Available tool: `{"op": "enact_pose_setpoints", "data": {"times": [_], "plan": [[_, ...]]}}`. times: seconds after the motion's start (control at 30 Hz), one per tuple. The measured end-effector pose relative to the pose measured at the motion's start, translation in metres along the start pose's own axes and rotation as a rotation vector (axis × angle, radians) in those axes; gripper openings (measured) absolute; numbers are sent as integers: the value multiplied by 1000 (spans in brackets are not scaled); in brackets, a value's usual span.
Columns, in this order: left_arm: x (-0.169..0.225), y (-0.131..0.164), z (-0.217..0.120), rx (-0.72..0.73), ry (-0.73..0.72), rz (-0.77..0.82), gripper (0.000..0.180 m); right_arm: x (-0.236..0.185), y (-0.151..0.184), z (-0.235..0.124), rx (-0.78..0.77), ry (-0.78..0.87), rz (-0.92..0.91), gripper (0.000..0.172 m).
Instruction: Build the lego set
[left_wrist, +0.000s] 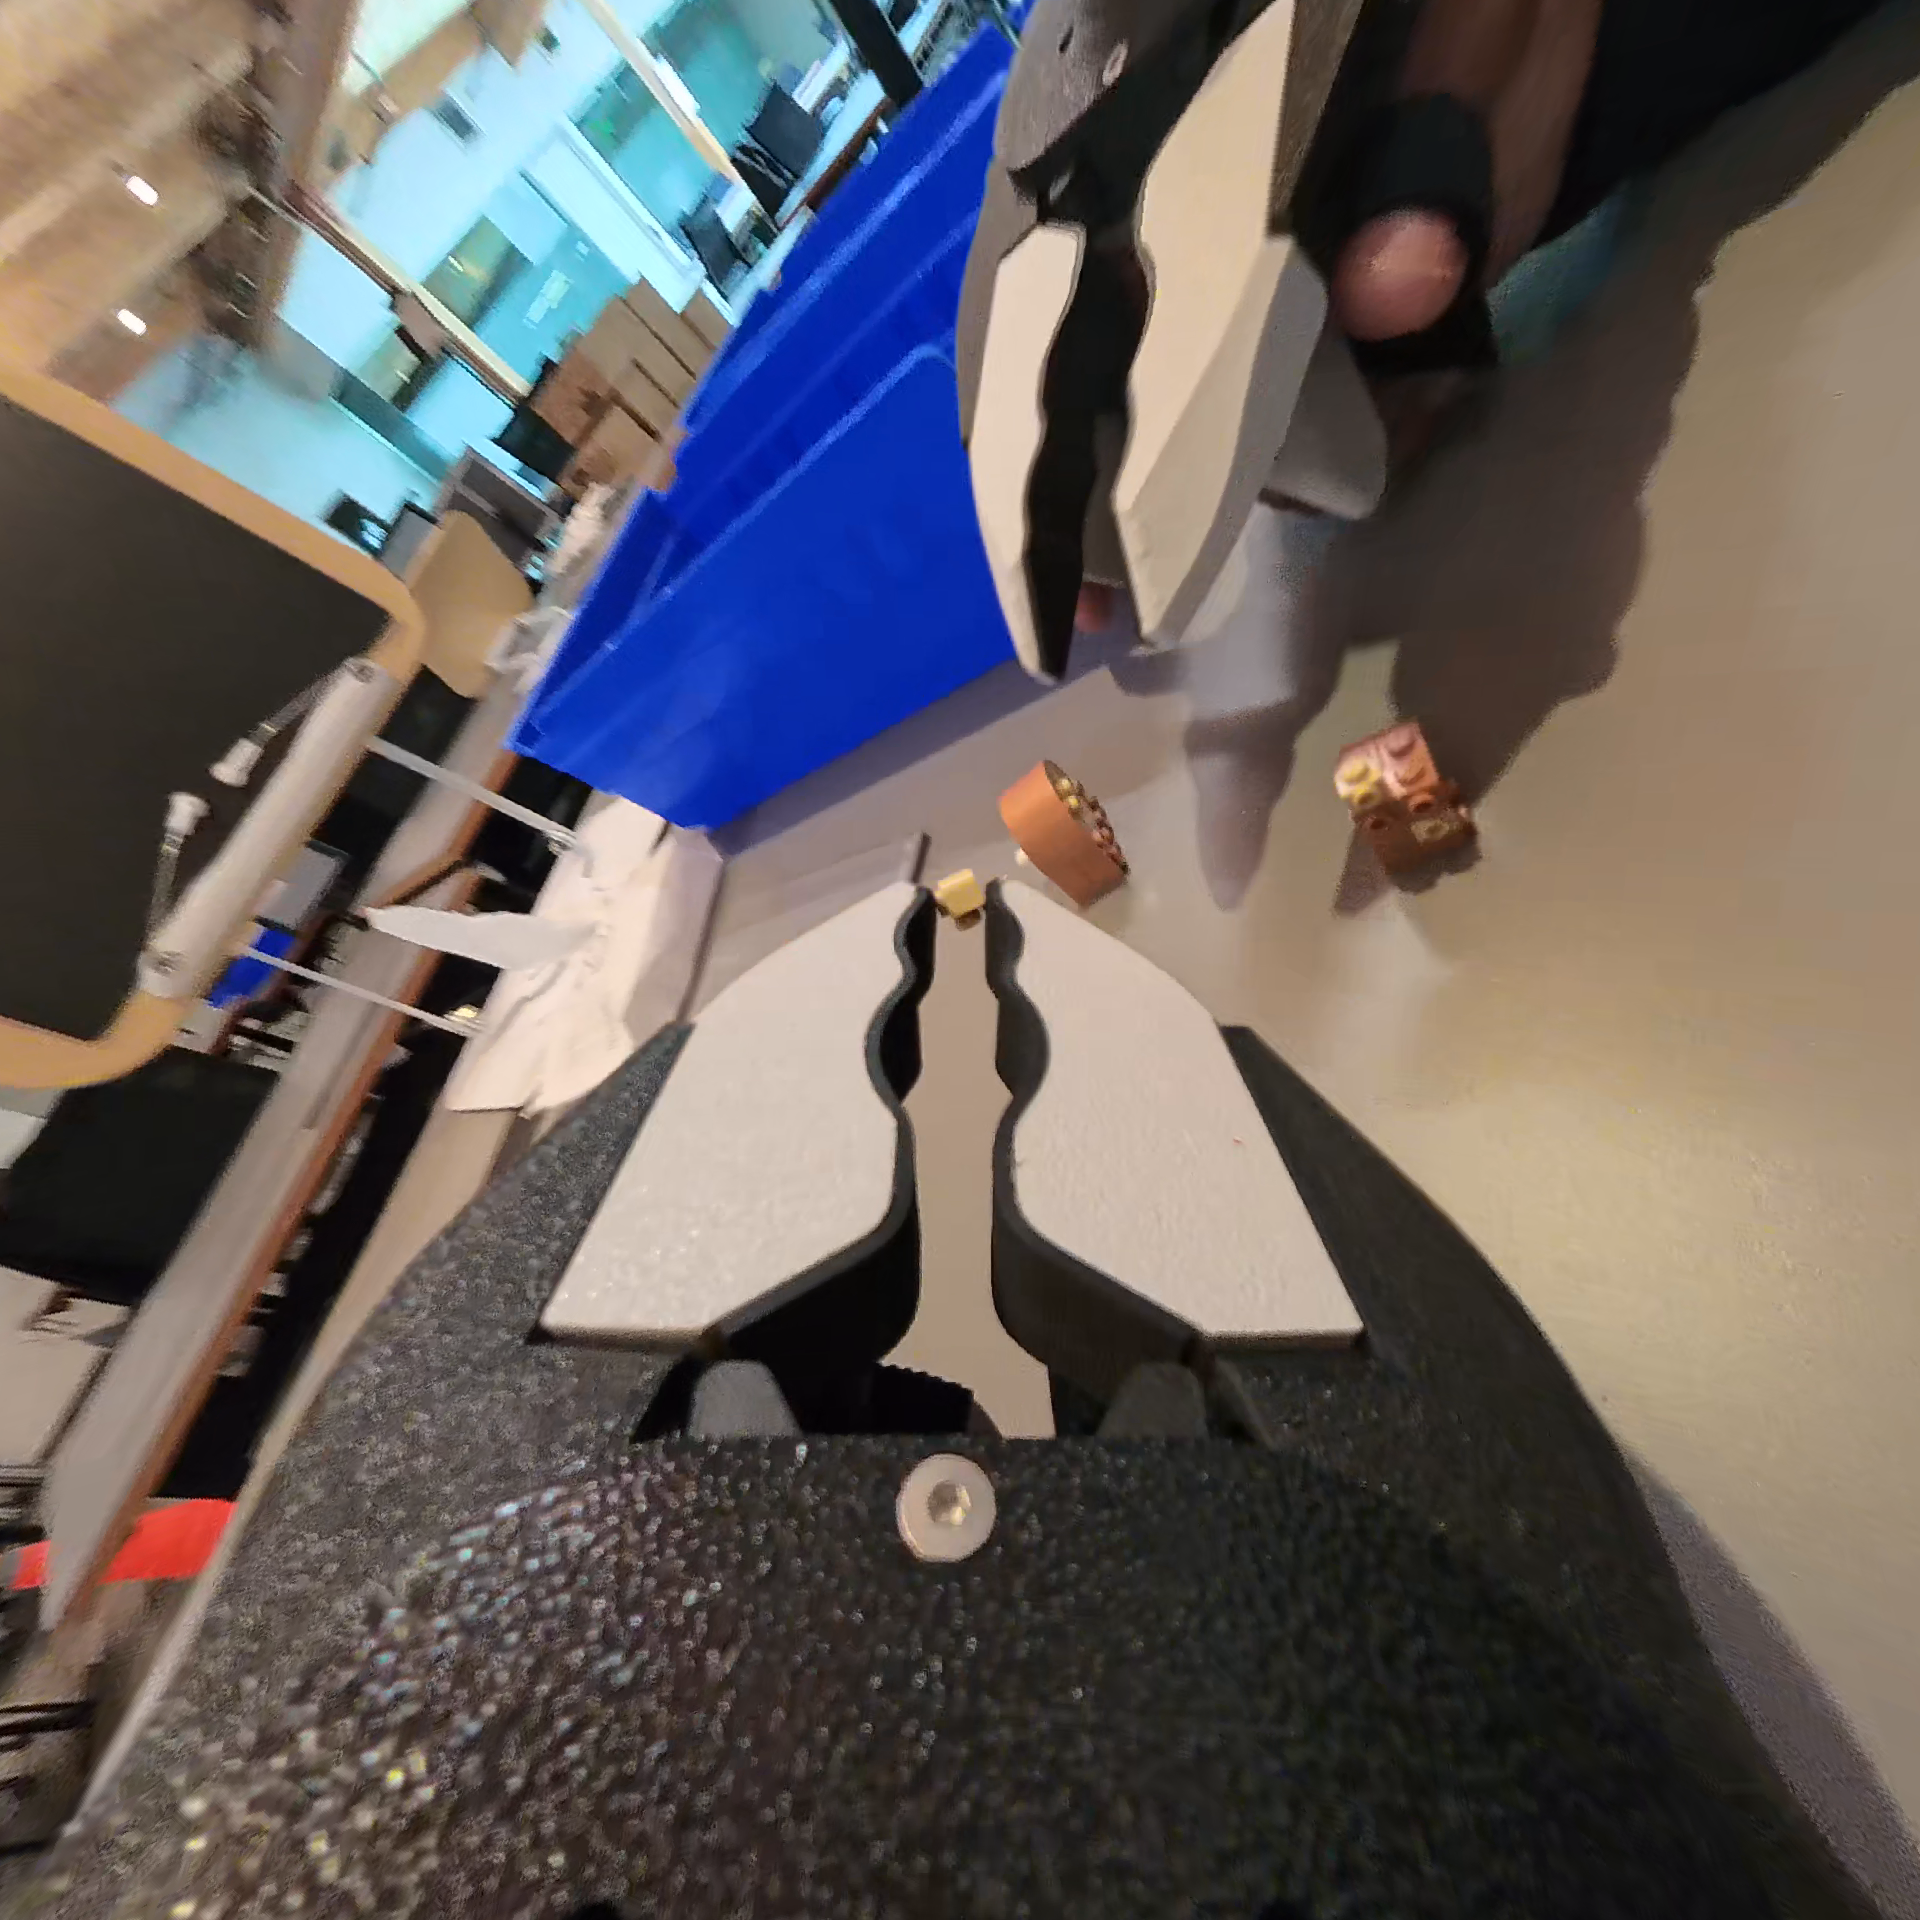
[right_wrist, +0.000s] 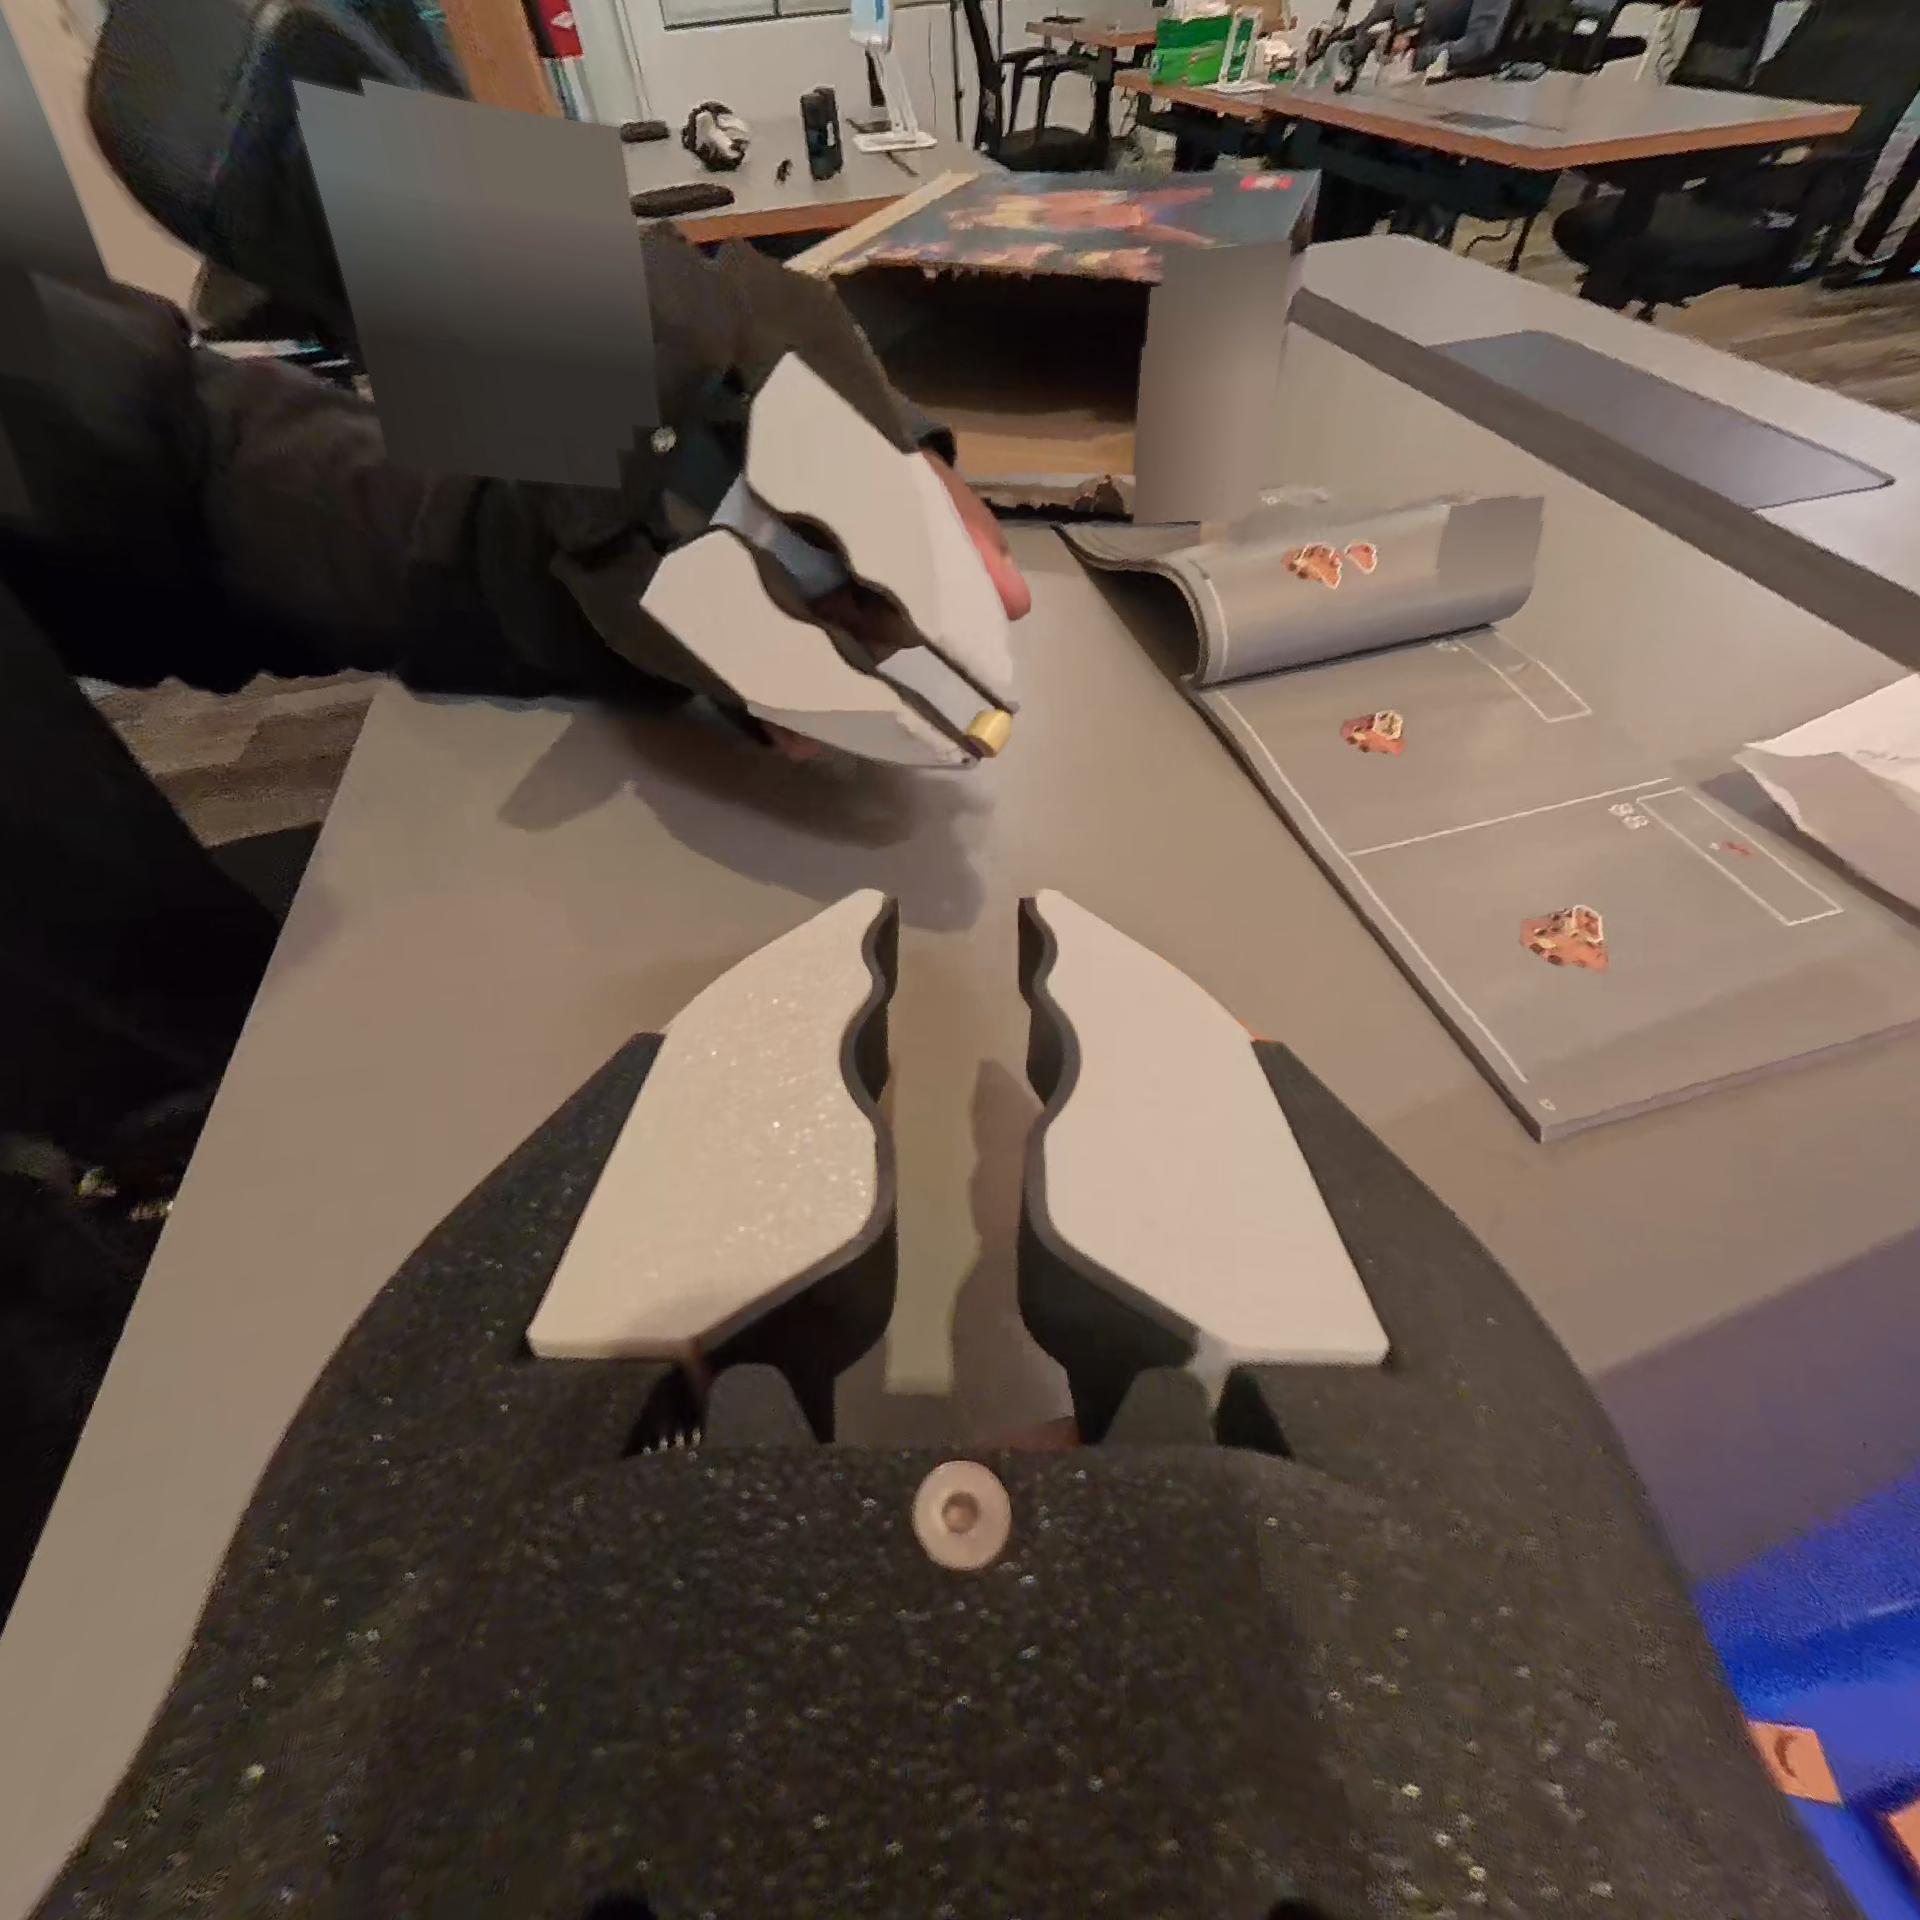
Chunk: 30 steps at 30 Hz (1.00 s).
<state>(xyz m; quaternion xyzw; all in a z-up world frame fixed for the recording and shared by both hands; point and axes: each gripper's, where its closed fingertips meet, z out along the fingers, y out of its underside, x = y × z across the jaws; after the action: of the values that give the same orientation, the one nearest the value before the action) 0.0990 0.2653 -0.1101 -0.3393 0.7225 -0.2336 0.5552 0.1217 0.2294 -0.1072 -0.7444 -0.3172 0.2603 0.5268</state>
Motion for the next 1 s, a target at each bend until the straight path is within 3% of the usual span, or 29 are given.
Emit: {"op": "enact_pose_setpoints", "data": {"times": [0.27,0.7,0.8,1.0], "plan": [[5,-31,-4,64,-104,181,9,-10,-21,2,71,-24,89,23],[28,-43,0,68,-106,421,9,-26,-11,10,9,-146,196,24],[33,-44,1,60,-112,480,9,-29,-8,9,-9,-167,192,15],[34,-46,1,97,-100,436,10,-33,-9,6,7,-188,148,8]]}}
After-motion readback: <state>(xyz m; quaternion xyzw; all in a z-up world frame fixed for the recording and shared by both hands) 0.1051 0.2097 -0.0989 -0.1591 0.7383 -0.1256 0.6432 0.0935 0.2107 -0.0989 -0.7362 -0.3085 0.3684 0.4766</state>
